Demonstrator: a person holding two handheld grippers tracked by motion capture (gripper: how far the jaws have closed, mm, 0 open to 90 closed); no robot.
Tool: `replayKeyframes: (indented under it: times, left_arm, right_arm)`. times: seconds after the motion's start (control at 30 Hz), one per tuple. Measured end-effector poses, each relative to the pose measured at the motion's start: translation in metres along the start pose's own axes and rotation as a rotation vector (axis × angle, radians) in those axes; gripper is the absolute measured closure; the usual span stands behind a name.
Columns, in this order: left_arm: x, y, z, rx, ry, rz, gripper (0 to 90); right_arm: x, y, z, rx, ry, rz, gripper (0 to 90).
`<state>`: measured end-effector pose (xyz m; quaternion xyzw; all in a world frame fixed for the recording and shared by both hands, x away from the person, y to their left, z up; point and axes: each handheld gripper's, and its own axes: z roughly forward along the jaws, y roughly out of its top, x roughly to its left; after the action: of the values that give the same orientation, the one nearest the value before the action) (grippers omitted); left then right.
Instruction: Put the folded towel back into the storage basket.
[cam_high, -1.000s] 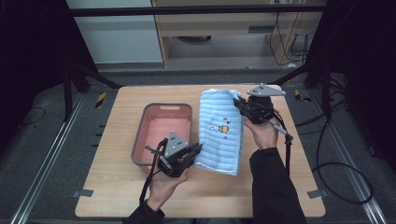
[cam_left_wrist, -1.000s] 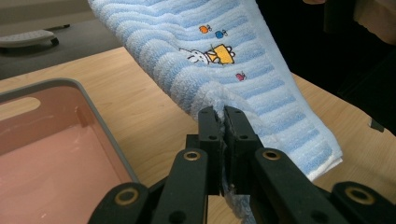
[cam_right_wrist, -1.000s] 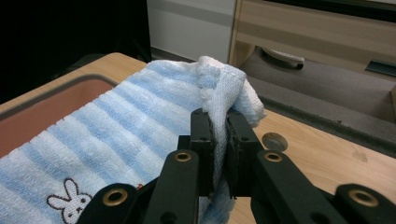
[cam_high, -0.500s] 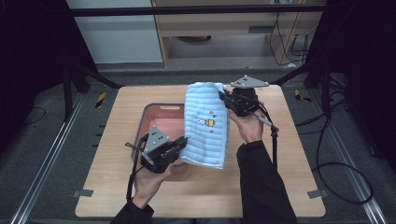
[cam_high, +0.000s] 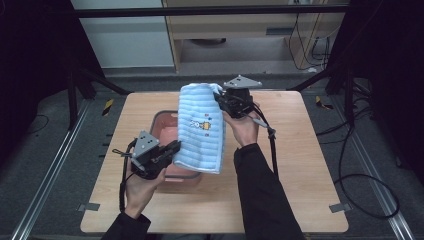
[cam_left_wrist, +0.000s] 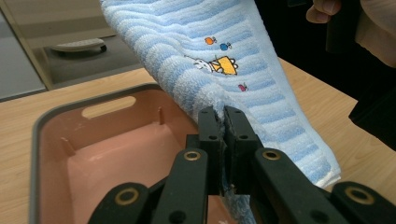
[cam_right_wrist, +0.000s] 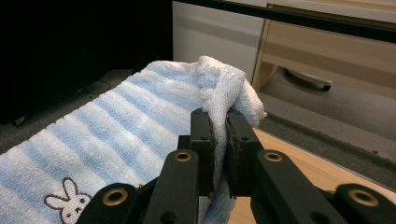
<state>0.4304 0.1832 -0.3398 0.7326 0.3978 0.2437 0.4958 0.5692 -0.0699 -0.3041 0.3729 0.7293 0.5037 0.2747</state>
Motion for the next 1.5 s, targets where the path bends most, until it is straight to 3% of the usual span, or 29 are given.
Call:
replayKeyframes:
  times: [0.23, 0.8, 1.1, 1.5]
  left_arm:
    - [0.020, -0.005, -0.003, 0.000, 0.027, -0.024, 86.3]
    - [0.050, -0.011, -0.014, 0.000, 0.087, -0.049, 86.3]
    - [0.067, -0.024, -0.008, 0.045, 0.118, -0.071, 86.3]
    - [0.070, -0.044, 0.008, 0.126, 0.133, -0.058, 86.3]
  right_arm:
    - [0.009, 0.000, 0.017, -0.008, 0.013, 0.015, 83.3]
    - [0.027, 0.007, 0.052, -0.009, 0.050, 0.022, 83.3]
    - [0.035, 0.000, 0.073, 0.011, 0.063, 0.015, 83.2]
    - [0.038, -0.025, 0.102, 0.072, 0.070, 0.019, 83.2]
